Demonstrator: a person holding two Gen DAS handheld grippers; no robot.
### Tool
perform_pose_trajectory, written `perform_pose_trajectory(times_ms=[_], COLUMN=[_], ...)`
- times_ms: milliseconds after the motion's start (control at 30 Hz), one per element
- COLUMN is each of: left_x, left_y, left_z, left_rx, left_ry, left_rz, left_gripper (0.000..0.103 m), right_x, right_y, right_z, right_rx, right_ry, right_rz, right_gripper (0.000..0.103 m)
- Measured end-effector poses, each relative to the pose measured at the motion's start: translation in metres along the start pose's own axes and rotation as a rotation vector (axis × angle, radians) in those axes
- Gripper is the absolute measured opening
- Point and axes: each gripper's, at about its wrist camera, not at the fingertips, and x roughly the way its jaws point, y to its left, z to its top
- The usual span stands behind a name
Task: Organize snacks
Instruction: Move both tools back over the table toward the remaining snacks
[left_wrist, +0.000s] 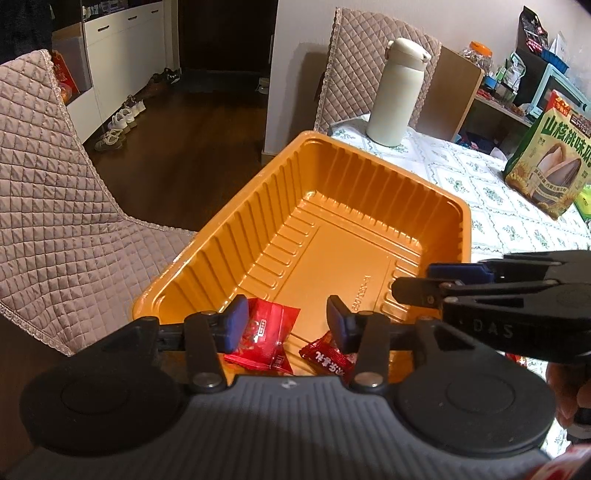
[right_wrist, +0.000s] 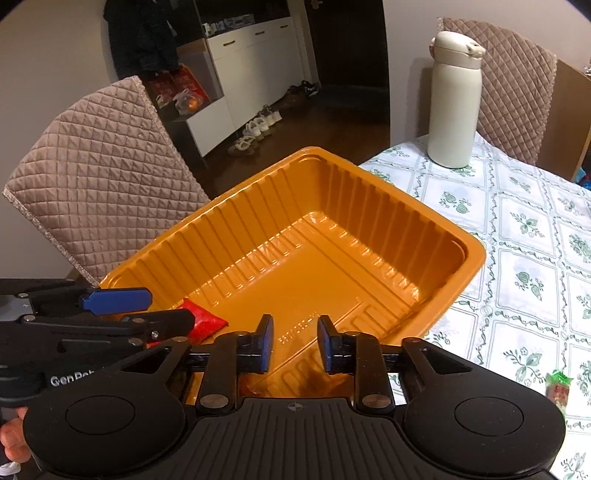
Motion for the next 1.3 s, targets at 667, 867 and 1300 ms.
perform_pose_trajectory(times_ms=[667,867,1300], left_x=[-0.083,-0.094,-0.098], left_y=[-0.037,-0.063,-0.140], left_z=[-0.041,-0.063,-0.099], left_rx=[0.009,0.023,0.072], left_ry=[-0.051,-0.038,-0.001], left_rz=[-0.072,-0.073,-0.092], left_gripper=[0.043,0.047,0.048], right_x=[-0.104,-0.134,-0.195], right_y=[-0.004,-0.015,-0.068], right_z=[-0.055,-0.080,-0.146], right_rx=[0.115,0.135,0.233], right_ry=[-0.131,-0.132,-0.108], right_rz=[0.043,0.045,-0.025], right_gripper=[0.056,0.057,0.058])
